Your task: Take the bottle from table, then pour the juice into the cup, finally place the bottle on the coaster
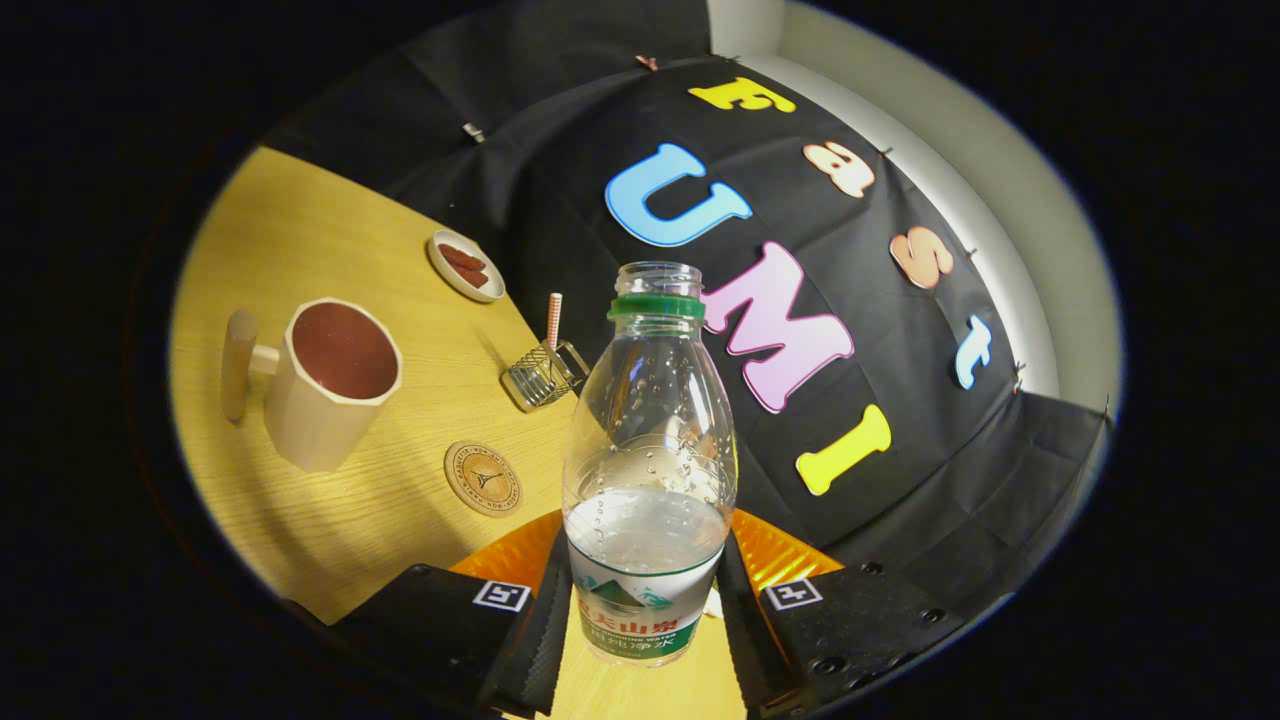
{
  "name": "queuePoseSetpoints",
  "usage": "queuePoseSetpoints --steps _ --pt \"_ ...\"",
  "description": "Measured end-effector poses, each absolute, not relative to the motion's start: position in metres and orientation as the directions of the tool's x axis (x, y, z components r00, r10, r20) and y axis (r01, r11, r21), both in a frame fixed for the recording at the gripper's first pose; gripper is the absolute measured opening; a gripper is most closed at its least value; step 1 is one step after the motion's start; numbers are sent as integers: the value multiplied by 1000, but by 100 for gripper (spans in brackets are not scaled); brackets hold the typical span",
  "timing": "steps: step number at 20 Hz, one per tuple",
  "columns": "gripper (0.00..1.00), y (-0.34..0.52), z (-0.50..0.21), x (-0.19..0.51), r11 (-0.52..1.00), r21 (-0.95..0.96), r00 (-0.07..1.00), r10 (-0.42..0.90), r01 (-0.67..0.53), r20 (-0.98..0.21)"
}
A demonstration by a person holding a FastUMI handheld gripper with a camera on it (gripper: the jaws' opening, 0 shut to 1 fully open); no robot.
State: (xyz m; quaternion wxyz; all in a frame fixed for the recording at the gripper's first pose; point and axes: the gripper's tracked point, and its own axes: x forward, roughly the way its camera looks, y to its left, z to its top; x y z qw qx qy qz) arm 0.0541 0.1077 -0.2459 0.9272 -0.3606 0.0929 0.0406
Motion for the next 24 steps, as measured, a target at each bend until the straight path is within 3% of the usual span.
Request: queuePoseSetpoints --steps 11,24 --pt "69 139 -262 55 476 -842 963 39 -253 -268" --pt "69 144 -262 58 225 -936 962 47 -272 -268"
